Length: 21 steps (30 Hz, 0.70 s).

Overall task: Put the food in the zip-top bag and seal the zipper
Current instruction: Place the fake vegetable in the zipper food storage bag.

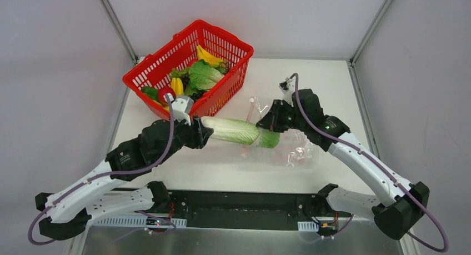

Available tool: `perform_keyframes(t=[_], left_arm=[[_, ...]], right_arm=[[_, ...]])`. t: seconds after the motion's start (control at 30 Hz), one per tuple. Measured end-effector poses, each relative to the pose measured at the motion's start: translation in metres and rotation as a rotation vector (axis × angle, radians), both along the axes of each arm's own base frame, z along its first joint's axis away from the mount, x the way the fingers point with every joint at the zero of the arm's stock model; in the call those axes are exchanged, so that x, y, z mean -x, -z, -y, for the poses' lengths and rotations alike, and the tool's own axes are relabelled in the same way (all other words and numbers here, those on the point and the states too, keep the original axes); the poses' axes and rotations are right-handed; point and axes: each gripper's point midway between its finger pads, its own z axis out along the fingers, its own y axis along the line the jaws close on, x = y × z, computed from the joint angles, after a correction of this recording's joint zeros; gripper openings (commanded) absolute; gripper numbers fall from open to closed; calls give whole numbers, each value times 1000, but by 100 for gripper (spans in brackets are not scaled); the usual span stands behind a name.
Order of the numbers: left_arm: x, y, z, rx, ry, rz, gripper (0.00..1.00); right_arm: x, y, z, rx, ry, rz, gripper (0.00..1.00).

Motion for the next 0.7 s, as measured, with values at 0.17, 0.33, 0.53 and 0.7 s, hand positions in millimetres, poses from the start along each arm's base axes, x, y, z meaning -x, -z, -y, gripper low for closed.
perform_keyframes(t=[0.17, 0.33, 0.53, 0.7], left_arm=[[-2, -4, 8, 25, 31, 4, 0], [-2, -2, 12, 24, 60, 33, 0], [-8, 3, 33, 17, 97, 18, 0], [-17, 29, 57, -23, 85, -55, 0]], right_arm=[[20, -14, -8, -37, -159, 59, 0], [34, -14, -10, -31, -276, 90, 0], [36, -24, -17, -94, -289, 97, 0], [27, -33, -20, -177, -191, 93, 0]])
